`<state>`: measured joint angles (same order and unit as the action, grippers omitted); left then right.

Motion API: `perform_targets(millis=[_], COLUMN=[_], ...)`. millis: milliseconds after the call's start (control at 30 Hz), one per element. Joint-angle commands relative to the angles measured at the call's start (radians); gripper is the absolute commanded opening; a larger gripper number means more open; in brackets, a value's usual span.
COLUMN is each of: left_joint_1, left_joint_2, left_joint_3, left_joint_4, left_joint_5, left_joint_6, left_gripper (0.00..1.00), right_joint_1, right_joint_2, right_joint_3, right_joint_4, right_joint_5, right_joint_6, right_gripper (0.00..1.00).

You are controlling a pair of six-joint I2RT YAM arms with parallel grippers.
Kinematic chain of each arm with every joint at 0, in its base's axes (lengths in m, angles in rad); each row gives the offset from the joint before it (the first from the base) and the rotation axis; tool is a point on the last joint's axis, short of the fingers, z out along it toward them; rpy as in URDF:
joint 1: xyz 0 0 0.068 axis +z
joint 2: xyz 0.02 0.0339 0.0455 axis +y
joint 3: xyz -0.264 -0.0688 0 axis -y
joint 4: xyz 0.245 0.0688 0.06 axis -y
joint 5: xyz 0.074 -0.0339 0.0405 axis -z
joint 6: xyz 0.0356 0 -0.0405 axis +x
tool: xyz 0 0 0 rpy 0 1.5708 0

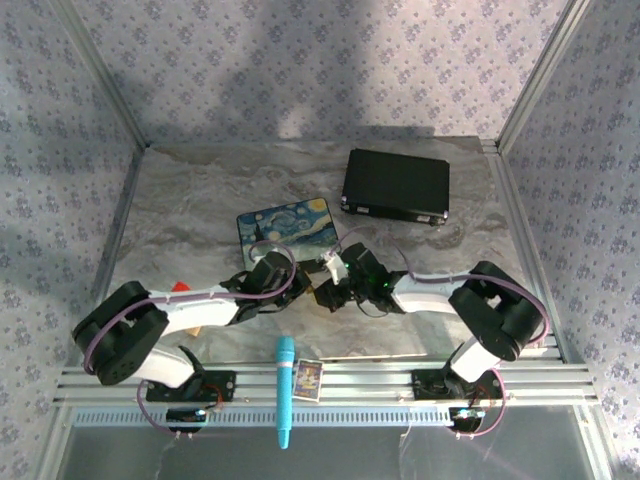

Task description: Unlock the padlock with the key

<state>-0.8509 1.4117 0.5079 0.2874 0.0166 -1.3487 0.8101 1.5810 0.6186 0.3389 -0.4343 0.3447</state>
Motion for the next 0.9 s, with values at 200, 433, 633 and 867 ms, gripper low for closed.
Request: perform_targets(millis=[200, 433, 633, 867], left_joint_1=[-0.016, -0.025, -0.035, -0.052], left_joint_2=[0.044, 0.059, 0.085, 0.08], left_joint_3=[0.022, 0.042, 0.031, 0.033], left_joint_4=[0.05, -0.032, -0.013, -0.033], left_joint_5=[0.113, 0.054, 0.029, 0.009], left_joint_6=[-0.043, 0.003, 0.007, -0.004], left_gripper=[0.0, 0.2, 0.23, 0.05], right_joint_1=[-0.059, -0.033, -0.028, -0.007], right_joint_2=[0.032, 0.051, 0.124, 0.147], right_joint_3=[-0.048, -0.049, -0.057, -0.062], right_joint_4=[0.184, 0.21, 0.324, 0.369], right_joint_5=[-0.163, -0.157, -0.161, -0.143], right_joint_6=[0.119, 0.156, 0.24, 0.301], right_gripper=[0.04, 0.03, 0.03, 0.04])
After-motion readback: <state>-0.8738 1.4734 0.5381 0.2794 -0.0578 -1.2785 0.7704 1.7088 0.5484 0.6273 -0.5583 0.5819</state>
